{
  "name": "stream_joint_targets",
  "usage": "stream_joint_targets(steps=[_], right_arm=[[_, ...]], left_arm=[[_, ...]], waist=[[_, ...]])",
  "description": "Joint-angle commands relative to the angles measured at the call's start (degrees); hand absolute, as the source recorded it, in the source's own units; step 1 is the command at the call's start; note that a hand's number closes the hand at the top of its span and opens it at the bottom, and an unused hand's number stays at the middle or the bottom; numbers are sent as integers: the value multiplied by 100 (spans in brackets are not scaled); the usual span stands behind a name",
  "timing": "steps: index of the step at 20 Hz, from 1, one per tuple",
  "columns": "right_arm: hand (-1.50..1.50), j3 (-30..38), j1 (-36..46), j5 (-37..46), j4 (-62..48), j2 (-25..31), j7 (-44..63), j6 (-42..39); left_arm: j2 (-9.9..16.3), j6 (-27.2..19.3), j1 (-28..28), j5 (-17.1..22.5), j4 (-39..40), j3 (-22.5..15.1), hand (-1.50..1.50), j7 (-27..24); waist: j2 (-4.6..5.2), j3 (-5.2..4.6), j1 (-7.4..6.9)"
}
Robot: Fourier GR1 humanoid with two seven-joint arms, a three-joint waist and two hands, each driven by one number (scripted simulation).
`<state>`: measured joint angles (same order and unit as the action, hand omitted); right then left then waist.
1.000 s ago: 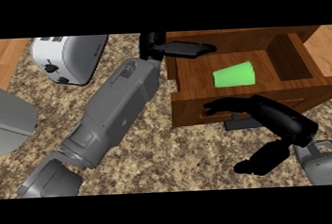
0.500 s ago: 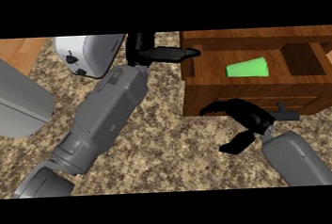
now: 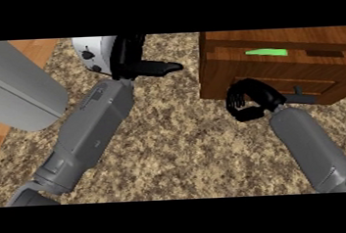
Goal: Pick up the cup, place it into the drawer and close the drawer
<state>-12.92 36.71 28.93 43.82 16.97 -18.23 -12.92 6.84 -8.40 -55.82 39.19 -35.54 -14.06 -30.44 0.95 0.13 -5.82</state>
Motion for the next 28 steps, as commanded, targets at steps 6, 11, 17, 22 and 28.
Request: stream_joint_targets(steps=[6, 11, 17, 22, 28], right_arm=[[150, 1020, 1456, -280, -1507, 581, -340, 381], [150, 1301, 1716, -556, -1560, 661, -209, 293], [150, 1447, 1686, -766, -1423, 959, -197, -19], [150, 1553, 1723, -981, -1226, 1026, -159, -281], [150, 1563, 1623, -1080, -1051, 1115, -123, -482]], left_arm=[[334, 411, 520, 60, -552, -70, -150, 231], [445, 568, 685, 15, -616, -137, -150, 247], [518, 753, 805, 66, -811, -144, -150, 269], [511, 818, 828, 106, -870, -139, -150, 321], [551, 957, 1003, 101, -957, -174, -150, 259]], waist=[[87, 19, -378], [146, 14, -449], [168, 11, -609], [192, 8, -643], [195, 0, -715]])
